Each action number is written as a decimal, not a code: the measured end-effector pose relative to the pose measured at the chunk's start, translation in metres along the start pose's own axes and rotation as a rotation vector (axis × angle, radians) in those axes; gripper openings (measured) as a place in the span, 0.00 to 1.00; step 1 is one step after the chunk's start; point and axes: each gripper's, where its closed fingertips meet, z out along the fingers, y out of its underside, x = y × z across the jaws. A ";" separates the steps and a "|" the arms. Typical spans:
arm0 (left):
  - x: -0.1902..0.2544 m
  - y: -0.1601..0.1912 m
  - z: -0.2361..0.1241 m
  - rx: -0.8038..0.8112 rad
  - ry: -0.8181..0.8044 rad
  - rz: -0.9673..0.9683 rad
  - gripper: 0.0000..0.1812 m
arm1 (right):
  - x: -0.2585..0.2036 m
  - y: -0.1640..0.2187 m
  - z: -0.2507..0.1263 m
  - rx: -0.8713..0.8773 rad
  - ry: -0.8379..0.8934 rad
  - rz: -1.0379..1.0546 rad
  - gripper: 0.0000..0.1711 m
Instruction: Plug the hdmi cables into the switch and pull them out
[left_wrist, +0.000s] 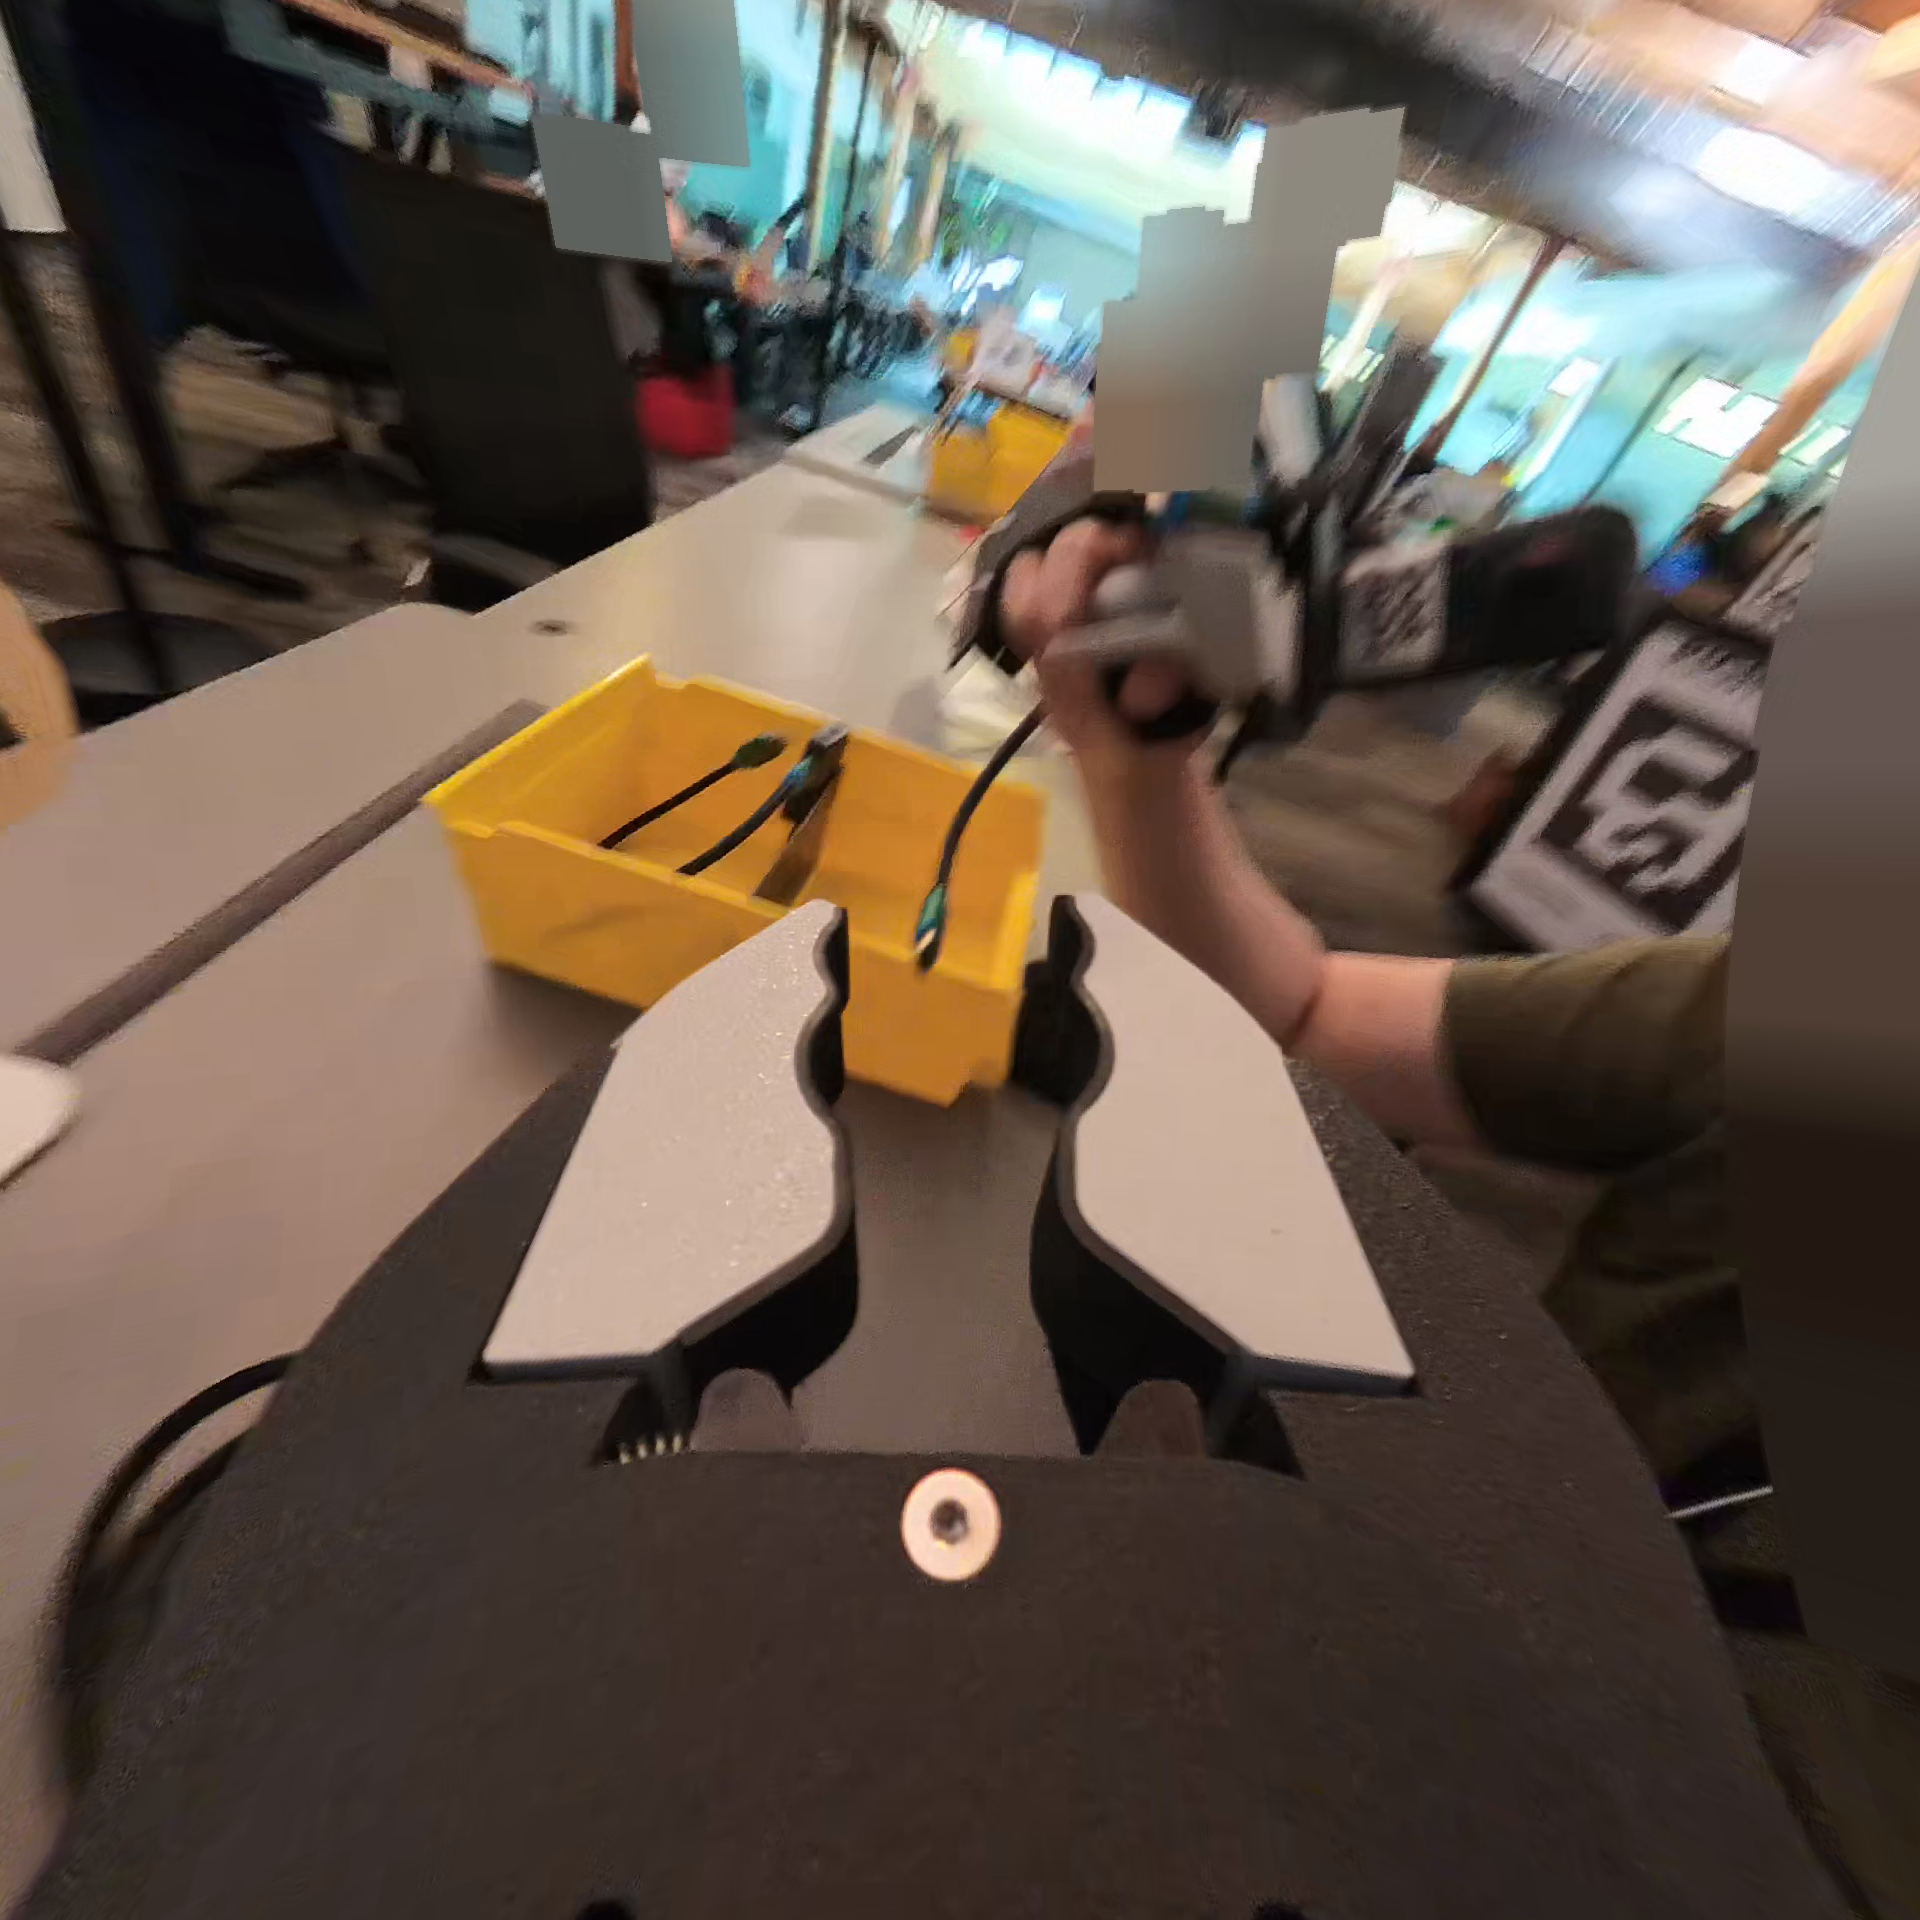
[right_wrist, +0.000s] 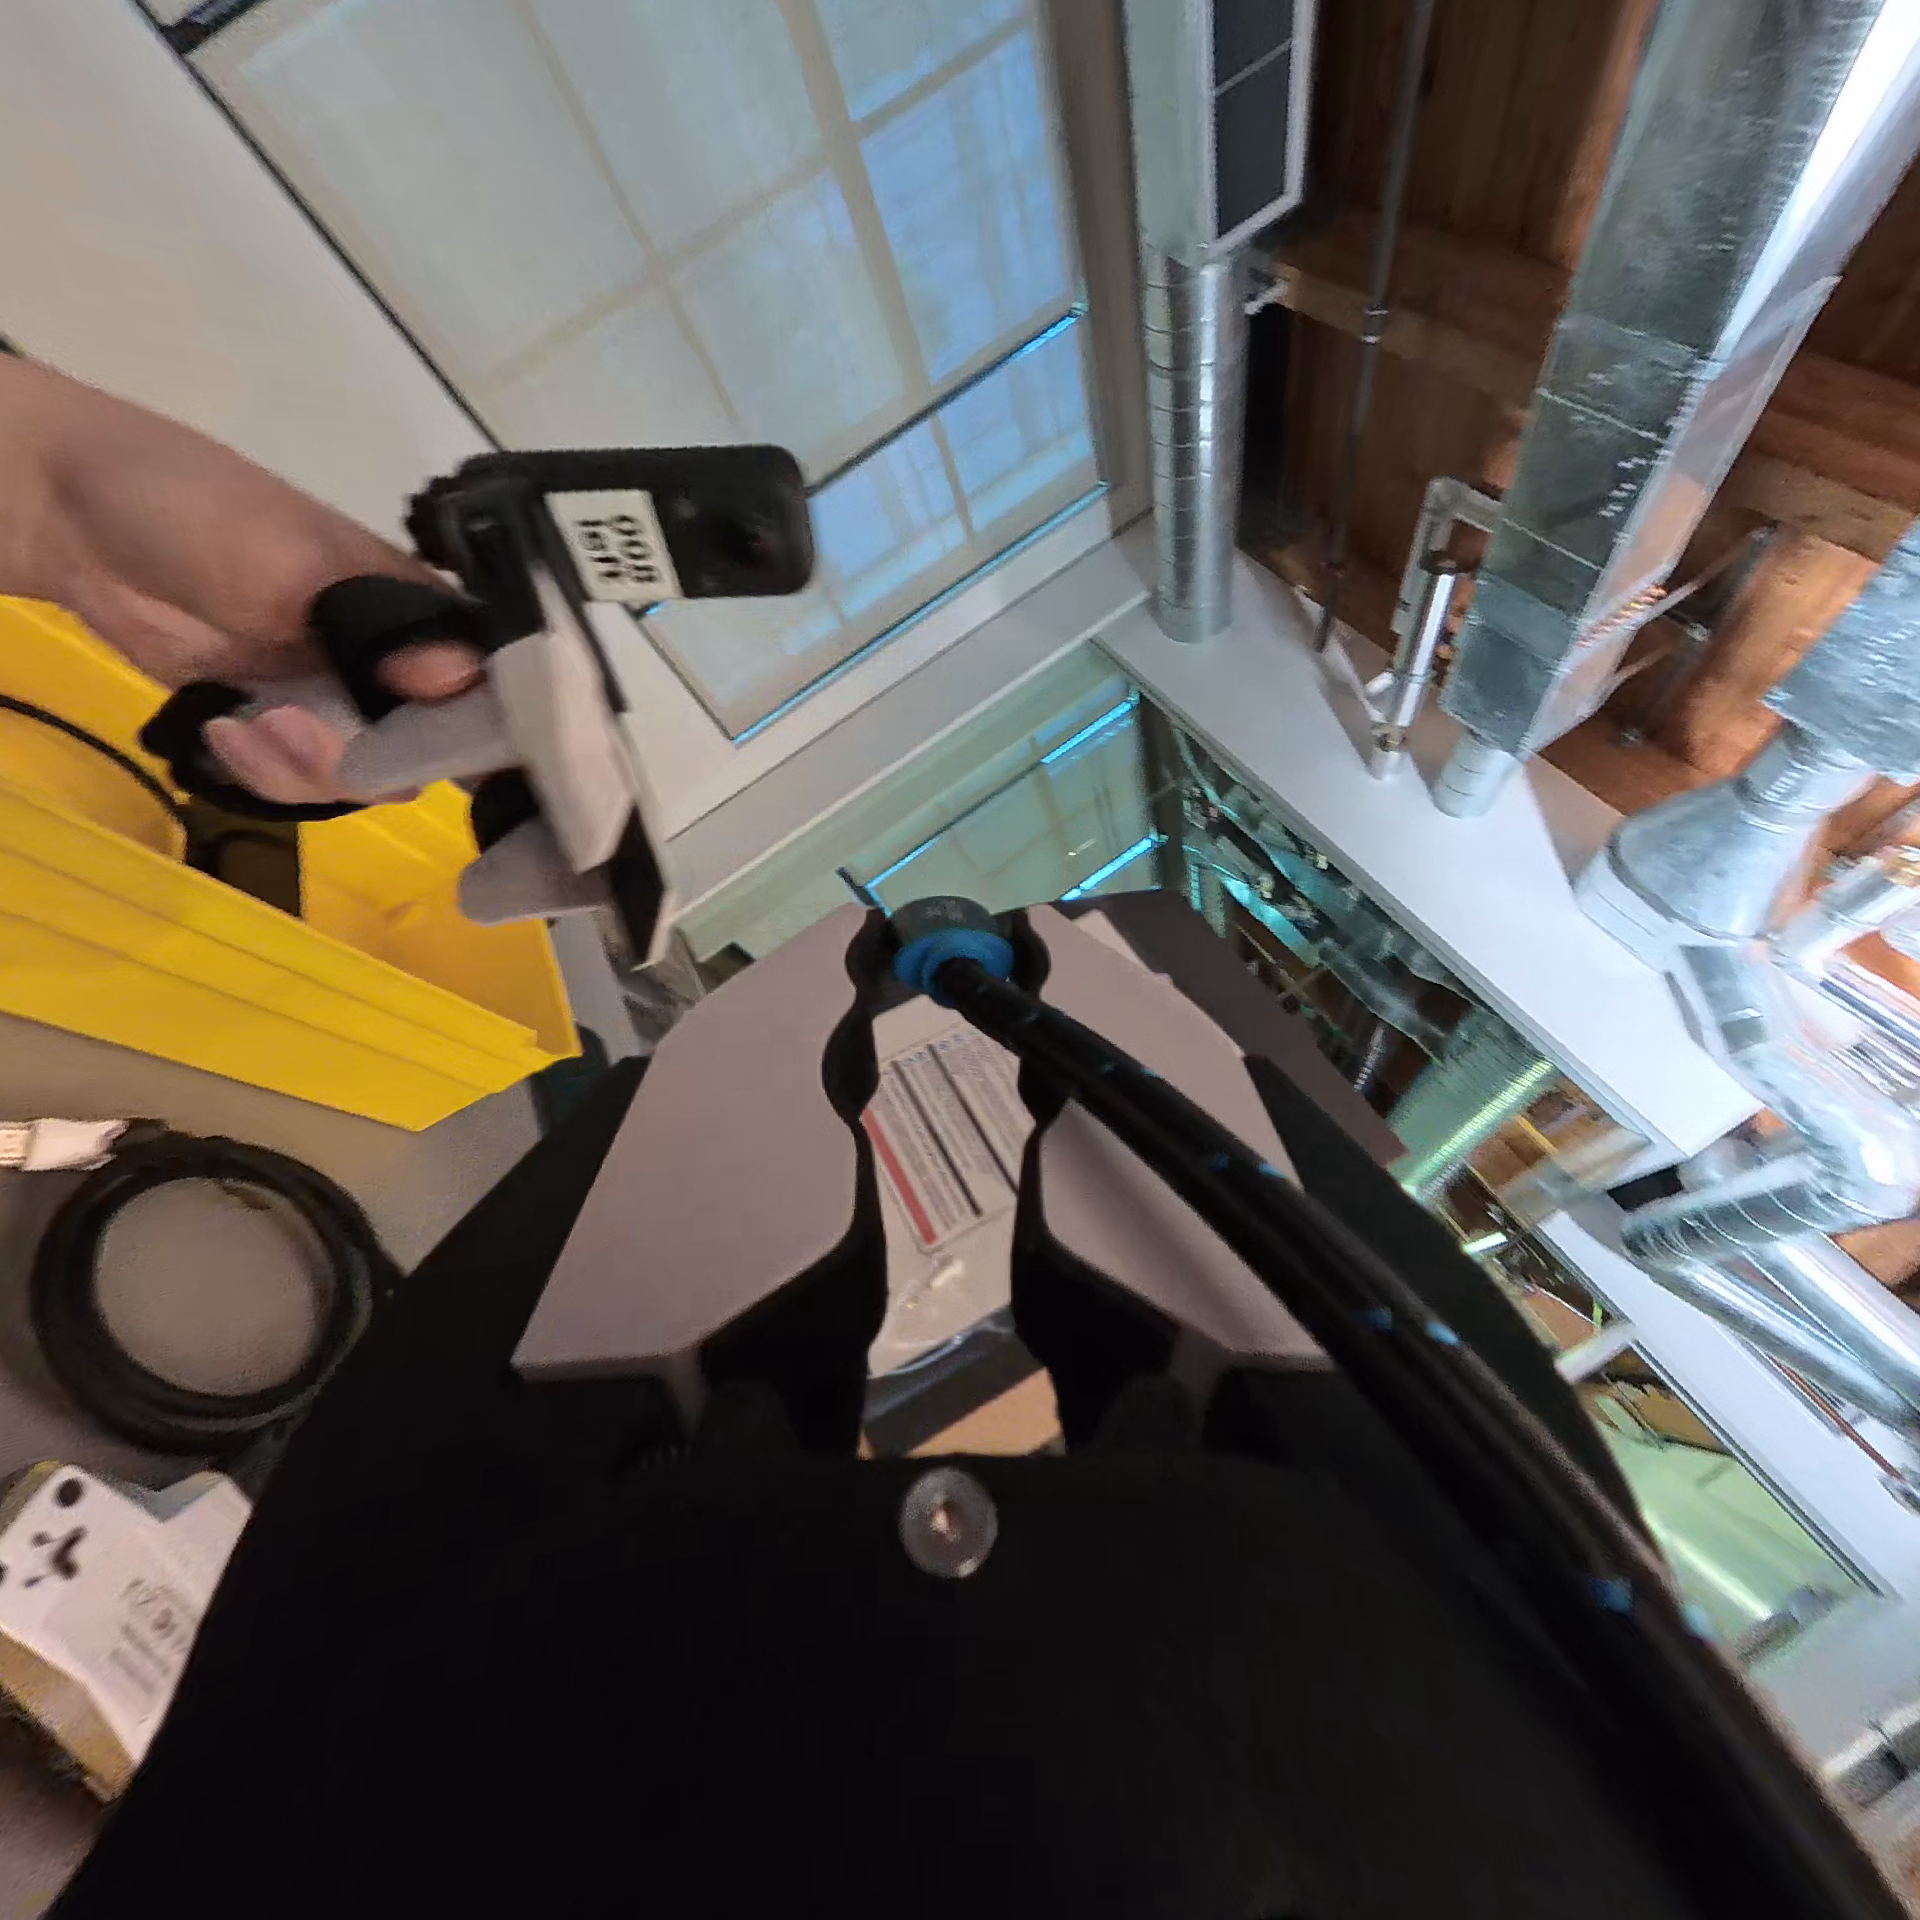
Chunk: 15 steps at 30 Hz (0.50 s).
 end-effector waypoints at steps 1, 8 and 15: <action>-0.005 0.009 0.003 -0.055 -0.044 0.046 0.20 | 0.009 -0.001 -0.005 -0.002 0.024 0.003 0.14; -0.036 0.092 0.032 -0.505 -0.228 0.359 0.24 | 0.040 -0.013 -0.027 0.021 0.109 -0.001 0.14; -0.071 0.164 0.037 -0.880 -0.428 0.677 0.23 | 0.052 -0.022 -0.037 0.044 0.145 -0.015 0.14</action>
